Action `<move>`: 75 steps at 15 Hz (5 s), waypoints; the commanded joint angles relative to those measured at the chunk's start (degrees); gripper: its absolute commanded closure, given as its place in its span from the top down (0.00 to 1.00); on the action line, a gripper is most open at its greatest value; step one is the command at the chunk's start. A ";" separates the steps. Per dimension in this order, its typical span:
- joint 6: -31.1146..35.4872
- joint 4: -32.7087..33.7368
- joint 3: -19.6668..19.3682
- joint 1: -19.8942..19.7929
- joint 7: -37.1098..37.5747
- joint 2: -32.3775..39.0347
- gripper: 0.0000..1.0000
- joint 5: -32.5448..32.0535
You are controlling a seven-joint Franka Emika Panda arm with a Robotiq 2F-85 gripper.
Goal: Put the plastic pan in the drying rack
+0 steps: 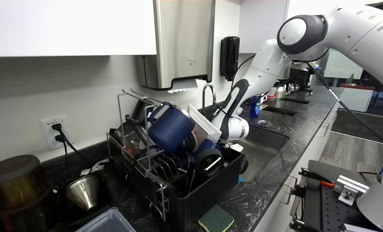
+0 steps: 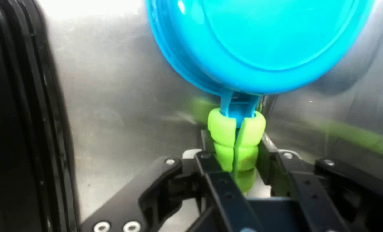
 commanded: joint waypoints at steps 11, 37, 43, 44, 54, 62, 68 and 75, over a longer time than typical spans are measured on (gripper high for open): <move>7.46 -4.63 0.00 -2.91 0.69 -3.85 0.08 -3.03; 34.64 -30.33 8.56 -18.66 12.22 -20.77 0.08 -30.62; 34.82 -31.24 14.98 -26.98 12.85 -22.57 0.08 -37.54; 34.12 -31.30 17.18 -29.57 12.69 -22.56 0.08 -39.53; 23.32 -33.22 40.54 -58.06 10.26 -17.12 0.08 -57.04; 5.28 -34.88 56.83 -76.21 -3.75 -8.10 0.08 -57.29; 1.89 -34.96 60.12 -77.13 -12.32 -11.44 0.08 -48.75; 4.61 -35.16 60.20 -68.05 -6.38 -22.32 0.08 -43.83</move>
